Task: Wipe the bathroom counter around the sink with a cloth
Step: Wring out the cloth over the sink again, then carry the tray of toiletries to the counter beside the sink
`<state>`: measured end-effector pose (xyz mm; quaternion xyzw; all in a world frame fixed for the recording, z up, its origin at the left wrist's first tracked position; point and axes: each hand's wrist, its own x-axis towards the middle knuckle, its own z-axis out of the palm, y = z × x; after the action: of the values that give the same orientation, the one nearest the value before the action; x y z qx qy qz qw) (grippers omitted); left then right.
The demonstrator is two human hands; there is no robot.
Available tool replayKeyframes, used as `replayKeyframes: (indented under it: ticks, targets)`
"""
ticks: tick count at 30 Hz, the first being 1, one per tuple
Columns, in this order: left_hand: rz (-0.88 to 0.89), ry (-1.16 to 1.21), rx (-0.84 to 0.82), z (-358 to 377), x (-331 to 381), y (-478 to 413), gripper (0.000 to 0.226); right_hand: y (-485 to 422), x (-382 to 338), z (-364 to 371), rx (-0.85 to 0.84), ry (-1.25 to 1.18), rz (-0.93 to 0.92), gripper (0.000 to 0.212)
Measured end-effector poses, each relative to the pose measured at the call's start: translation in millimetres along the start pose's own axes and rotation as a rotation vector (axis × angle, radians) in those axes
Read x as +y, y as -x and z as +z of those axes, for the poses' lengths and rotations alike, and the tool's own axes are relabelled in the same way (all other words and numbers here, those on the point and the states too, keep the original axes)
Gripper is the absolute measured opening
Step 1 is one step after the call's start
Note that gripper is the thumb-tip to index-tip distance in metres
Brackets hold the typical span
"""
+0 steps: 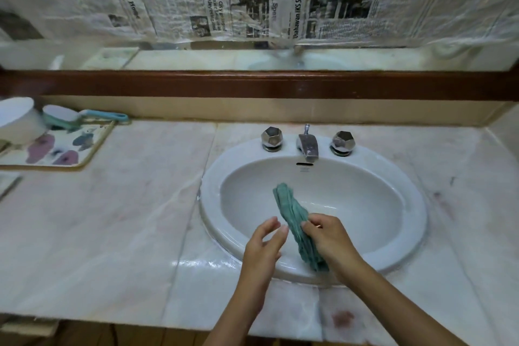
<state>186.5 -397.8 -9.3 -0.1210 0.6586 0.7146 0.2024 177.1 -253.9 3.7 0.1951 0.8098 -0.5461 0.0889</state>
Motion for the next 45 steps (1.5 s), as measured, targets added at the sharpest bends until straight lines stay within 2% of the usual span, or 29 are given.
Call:
replayKeyframes:
  ticks: [4,6,10,12,17,21,24,26,31,33,37,40,42,45]
  targets:
    - [0.024,0.035,-0.021,-0.1,4.0,0.1,0.05,8.5,3.0,16.3,0.078,0.111,-0.09,0.015]
    - [-0.006,0.091,-0.039,-4.4,3.0,1.1,0.053,11.2,-0.9,16.6,0.061,0.05,-0.06,0.014]
    - [0.014,0.098,-0.143,-13.5,-3.3,7.4,0.039,22.6,-10.7,12.8,-0.221,-0.251,0.07,0.026]
    - [0.044,0.146,-0.099,-17.3,-7.2,10.5,0.036,27.1,-13.0,15.9,-0.269,-0.329,0.082,0.028]
    - [0.027,0.201,0.053,-41.6,-13.9,22.1,0.03,22.1,-4.4,36.6,-0.215,-0.419,0.156,0.023]
    - [-0.02,0.137,0.199,-68.0,-17.8,37.0,0.024,15.8,0.3,60.4,-0.355,-0.468,0.244,0.022]
    - [-0.05,0.088,0.266,-94.5,-18.6,51.3,0.021,13.9,-9.2,84.8,-0.554,-0.314,0.211,0.026]
    - [-0.064,0.064,0.303,-118.6,-18.5,59.2,0.02,14.1,-21.1,107.7,-0.63,-0.188,0.179,0.028]
    - [-0.071,-0.019,0.389,-193.5,-23.9,64.5,0.017,9.6,-66.7,183.6,-0.541,0.399,-0.164,0.012]
    - [-0.075,0.076,0.402,-224.5,-26.4,57.7,0.018,4.9,-85.1,217.1,-0.535,0.418,-0.204,0.008]
    - [-0.068,0.197,0.421,-298.1,-27.7,37.9,0.019,-9.0,-121.7,281.6,-0.644,0.283,-0.137,0.006]
    - [-0.007,0.028,0.48,-367.6,-27.5,21.2,0.02,-28.3,-154.2,335.3,-0.647,0.262,-0.163,0.005]
    - [0.082,-0.342,0.602,-416.3,-30.3,14.0,0.021,-45.1,-178.7,371.2,-0.616,0.284,-0.213,0.004]
    - [0.274,-0.871,0.689,-480.0,-35.4,6.9,0.037,-67.9,-217.0,413.2,-0.604,0.336,-0.241,0.005]
